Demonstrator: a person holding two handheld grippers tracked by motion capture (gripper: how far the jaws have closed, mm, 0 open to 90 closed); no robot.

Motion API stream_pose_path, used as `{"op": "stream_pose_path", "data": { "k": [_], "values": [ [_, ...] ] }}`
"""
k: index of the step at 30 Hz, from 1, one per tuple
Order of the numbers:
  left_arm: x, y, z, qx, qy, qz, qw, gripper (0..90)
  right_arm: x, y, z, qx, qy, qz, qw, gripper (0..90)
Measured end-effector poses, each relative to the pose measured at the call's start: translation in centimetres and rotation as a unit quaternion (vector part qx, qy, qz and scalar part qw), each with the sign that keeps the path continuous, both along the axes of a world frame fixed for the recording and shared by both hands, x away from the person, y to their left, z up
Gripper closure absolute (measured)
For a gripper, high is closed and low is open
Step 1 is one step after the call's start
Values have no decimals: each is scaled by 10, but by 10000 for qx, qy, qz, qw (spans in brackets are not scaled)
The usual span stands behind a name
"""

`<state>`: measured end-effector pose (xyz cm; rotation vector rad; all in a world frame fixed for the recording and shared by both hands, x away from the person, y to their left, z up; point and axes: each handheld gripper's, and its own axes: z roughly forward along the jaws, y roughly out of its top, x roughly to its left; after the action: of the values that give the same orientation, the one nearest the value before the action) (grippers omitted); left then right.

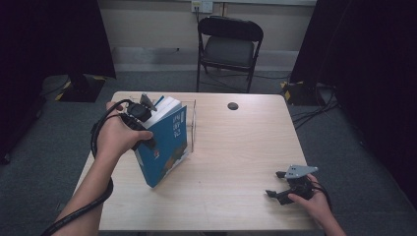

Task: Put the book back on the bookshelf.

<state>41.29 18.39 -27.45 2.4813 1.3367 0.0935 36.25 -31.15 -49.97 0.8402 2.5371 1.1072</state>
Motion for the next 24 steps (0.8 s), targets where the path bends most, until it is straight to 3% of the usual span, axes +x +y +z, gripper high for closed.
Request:
{"op": "stream_pose_path", "data": {
  "k": [3, 5, 9, 10, 15, 24],
  "values": [
    [2, 1, 1, 3, 8, -34, 10000, 619, 0, 0, 0, -1, 0, 0, 10000, 130],
    [2, 0, 0, -59, 23, 91, 9999, 619, 0, 0, 0, -2, 12, 11, 10000, 130],
    [5, -4, 2, 41, -13, 33, 10000, 618, 0, 0, 0, 0, 13, 10, 10000, 130],
    [6, -6, 2, -7, 13, 144, 9999, 618, 0, 0, 0, -2, 11, 13, 10000, 130],
    [9, -7, 5, 15, -34, 68, 10000, 619, 0, 0, 0, 0, 11, 11, 10000, 130],
    [17, -14, 5, -10, -22, 142, 9999, 619, 0, 0, 0, -1, 12, 14, 10000, 129]
  ]
}}
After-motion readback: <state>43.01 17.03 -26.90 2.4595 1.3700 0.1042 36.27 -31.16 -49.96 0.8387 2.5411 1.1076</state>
